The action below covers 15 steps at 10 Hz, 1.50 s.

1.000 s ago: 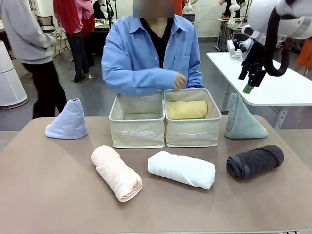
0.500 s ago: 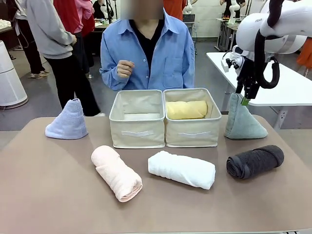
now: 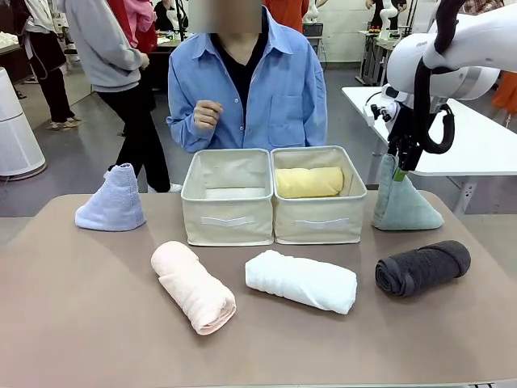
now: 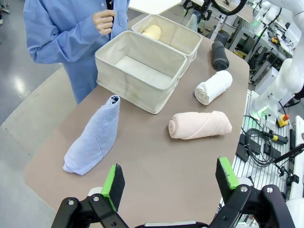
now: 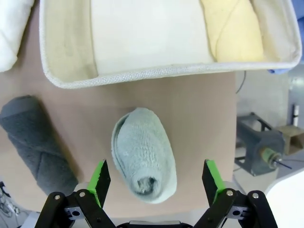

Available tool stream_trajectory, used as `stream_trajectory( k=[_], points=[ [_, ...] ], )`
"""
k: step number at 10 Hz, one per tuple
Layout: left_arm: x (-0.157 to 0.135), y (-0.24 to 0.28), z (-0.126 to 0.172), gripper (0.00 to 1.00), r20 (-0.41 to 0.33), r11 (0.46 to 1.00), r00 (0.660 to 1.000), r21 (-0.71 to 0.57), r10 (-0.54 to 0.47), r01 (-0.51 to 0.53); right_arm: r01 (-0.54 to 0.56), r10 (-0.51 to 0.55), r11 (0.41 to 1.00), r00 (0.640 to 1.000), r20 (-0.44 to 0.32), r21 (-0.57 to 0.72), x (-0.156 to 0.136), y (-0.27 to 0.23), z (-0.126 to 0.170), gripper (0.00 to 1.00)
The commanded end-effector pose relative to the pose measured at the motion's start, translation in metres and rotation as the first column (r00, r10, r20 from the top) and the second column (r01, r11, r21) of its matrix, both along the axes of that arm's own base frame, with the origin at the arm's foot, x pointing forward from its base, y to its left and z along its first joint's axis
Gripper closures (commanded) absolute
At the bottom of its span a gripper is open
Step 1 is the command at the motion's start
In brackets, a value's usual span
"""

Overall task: Sort the towels based on their folding style.
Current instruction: Pick up one triangle-folded towel and place it in the left Fabric basket.

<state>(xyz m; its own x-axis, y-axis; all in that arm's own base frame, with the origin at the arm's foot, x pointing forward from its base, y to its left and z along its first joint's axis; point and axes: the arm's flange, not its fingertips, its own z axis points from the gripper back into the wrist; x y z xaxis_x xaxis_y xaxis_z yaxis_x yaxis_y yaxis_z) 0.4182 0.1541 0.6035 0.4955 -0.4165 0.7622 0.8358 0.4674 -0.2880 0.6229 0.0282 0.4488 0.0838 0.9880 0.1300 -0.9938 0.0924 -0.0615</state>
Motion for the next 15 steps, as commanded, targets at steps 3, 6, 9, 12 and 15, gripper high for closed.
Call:
stream_trajectory(
  k=[3, 6, 9, 12, 15],
  points=[
    [0.0, -0.002, 0.001, 0.0, 0.009, 1.0, 1.0, -0.007, 0.004, -0.004, -0.039, 0.039, 0.999, 0.999, 0.0, 0.02, 0.008, -0.004, 0.001, 1.0],
    [0.0, -0.002, 0.001, 0.0, 0.009, 1.0, 1.0, -0.007, 0.004, -0.004, -0.043, 0.043, 0.999, 0.999, 0.002, 0.007, 0.007, -0.006, 0.006, 1.0],
    [0.0, -0.002, 0.001, 0.0, 0.009, 1.0, 1.0, -0.007, 0.004, -0.004, -0.055, 0.056, 0.998, 0.998, 0.019, -0.006, 0.001, -0.007, 0.022, 1.0],
    [0.0, -0.002, 0.001, 0.0, 0.009, 1.0, 1.0, -0.007, 0.004, -0.004, -0.015, 0.02, 0.998, 0.997, 0.07, -0.067, -0.035, 0.006, 0.087, 0.89],
    [0.0, -0.002, 0.001, 0.0, 0.009, 1.0, 1.0, -0.007, 0.004, -0.004, 0.039, -0.028, 0.998, 0.976, 0.217, -0.044, -0.088, 0.027, 0.184, 0.89]
  ],
)
